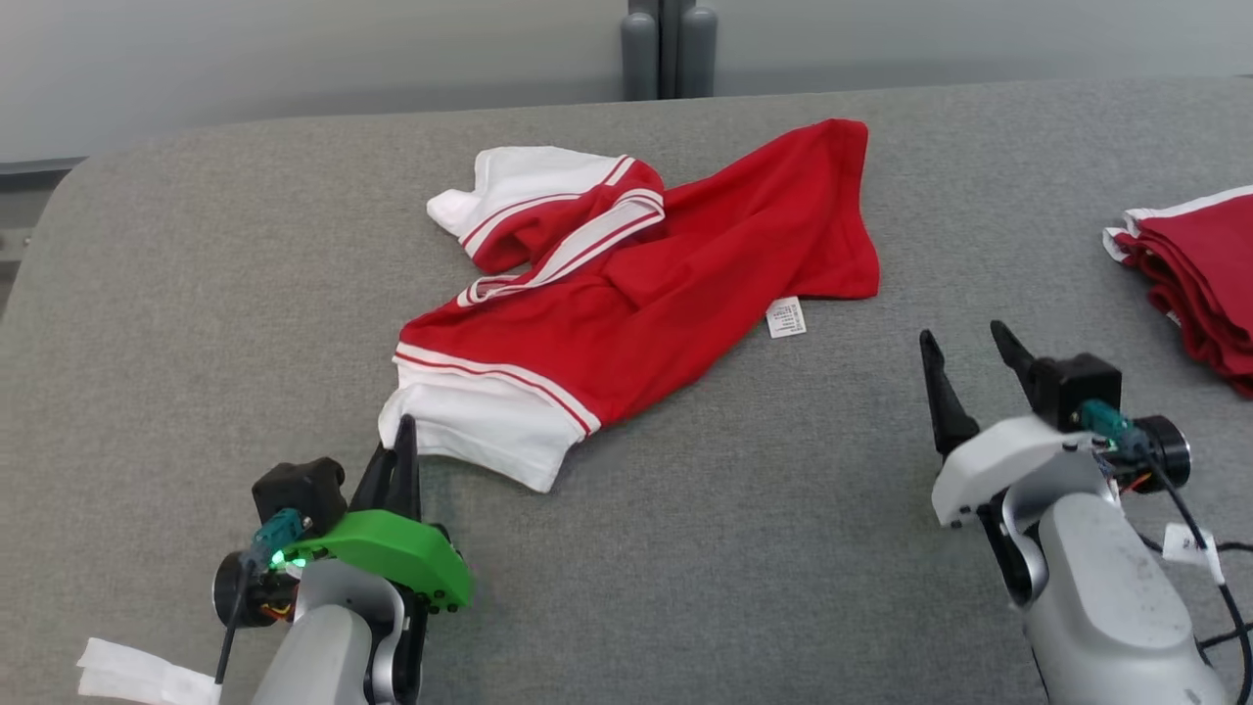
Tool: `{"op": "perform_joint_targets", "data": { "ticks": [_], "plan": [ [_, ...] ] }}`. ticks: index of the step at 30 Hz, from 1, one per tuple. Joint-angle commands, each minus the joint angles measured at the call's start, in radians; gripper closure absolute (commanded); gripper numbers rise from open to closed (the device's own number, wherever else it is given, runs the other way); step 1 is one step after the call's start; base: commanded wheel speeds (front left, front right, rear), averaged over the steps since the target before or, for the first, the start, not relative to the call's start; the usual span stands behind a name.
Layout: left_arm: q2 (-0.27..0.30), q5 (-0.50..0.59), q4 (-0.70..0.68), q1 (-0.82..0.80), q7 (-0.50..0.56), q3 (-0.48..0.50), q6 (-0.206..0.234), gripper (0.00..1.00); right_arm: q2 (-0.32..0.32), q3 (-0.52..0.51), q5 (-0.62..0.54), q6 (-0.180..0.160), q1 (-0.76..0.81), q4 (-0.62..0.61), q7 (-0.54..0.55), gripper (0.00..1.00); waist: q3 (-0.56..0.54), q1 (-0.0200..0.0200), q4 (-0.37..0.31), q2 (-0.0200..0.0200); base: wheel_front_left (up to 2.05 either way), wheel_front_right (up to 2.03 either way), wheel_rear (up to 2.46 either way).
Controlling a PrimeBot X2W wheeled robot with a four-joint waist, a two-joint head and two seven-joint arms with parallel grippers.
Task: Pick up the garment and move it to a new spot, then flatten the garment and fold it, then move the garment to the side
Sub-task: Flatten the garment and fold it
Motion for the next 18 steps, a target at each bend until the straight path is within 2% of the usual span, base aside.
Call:
{"op": "perform_joint_targets", "data": {
  "ticks": [1, 11, 18],
  "plan": [
    [0.013, 0.007, -0.024, -0.006, -0.013, 0.004, 0.005, 1.00, -0.003, -0.013, 0.007, -0.002, -0.042, 0.038, 0.018, 0.00, 0.014, 0.0000, 0.031, 0.0000, 0.00, 0.00, 0.00],
    [0.006, 0.004, -0.152, 0.014, -0.027, -0.025, 0.011, 1.00, -0.003, -0.118, -0.093, -0.002, -0.298, 0.322, 0.126, 0.00, 0.066, 0.0000, 0.110, 0.0000, 0.00, 0.00, 0.00],
    [0.000, -0.006, -0.173, 0.009, -0.040, -0.048, 0.013, 1.00, -0.004, -0.182, -0.144, -0.002, -0.400, 0.467, 0.158, 0.00, 0.089, 0.0000, 0.141, 0.0000, 0.00, 0.00, 0.00]
  ]
}}
